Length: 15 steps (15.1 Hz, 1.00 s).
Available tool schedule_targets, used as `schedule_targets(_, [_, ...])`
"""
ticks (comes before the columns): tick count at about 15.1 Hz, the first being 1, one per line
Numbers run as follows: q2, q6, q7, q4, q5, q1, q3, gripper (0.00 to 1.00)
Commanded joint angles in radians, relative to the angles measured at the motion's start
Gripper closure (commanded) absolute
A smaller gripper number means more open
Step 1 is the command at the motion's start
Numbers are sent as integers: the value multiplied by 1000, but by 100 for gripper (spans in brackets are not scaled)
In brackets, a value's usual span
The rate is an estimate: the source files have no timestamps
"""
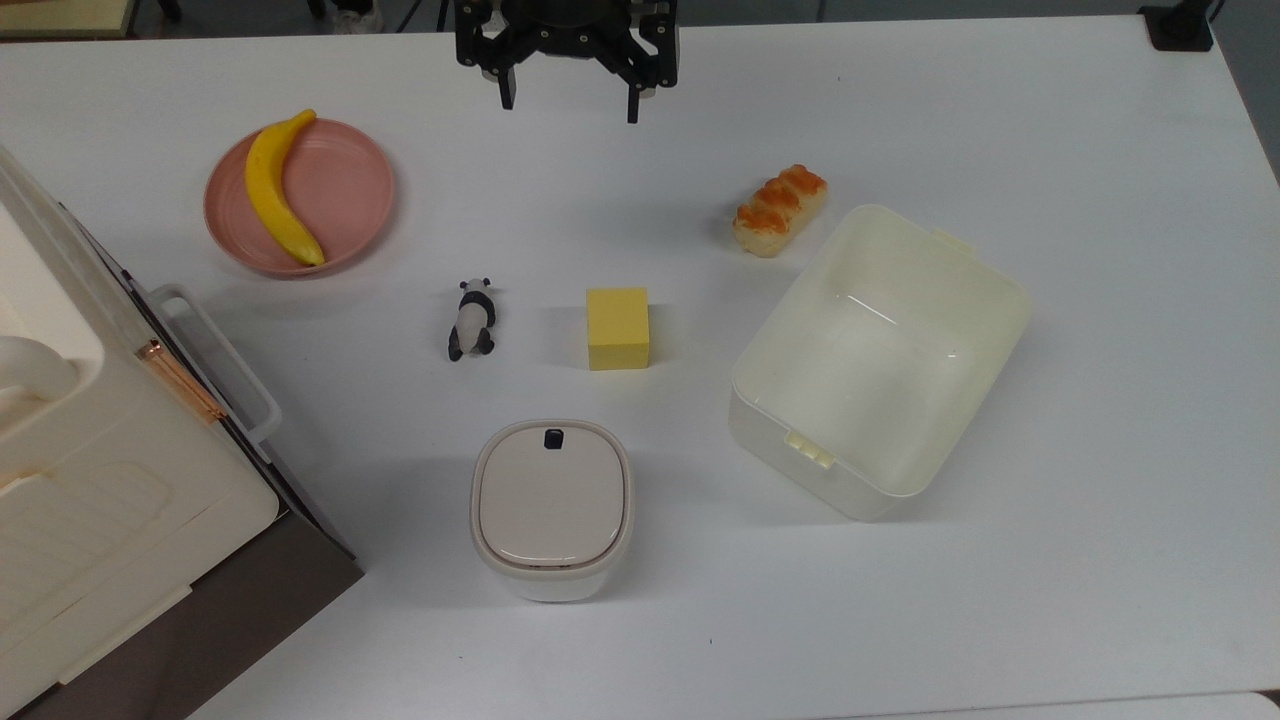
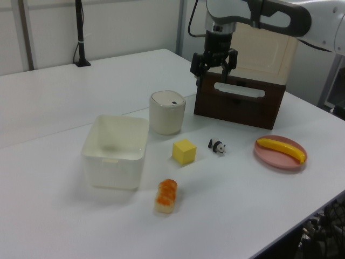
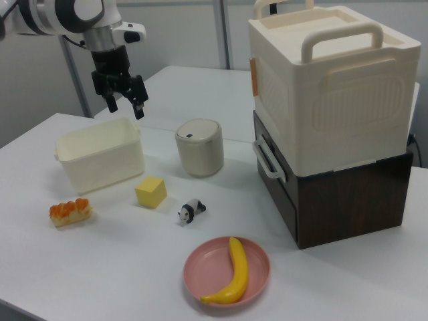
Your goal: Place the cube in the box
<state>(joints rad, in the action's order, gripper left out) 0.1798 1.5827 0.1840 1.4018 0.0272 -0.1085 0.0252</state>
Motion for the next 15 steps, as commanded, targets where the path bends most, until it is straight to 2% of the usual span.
schedule_targets(1, [-28,-7,26,25,0,-5,4,0])
schedule_targets(15, [-28,-20,12,29,2,-5,4,0])
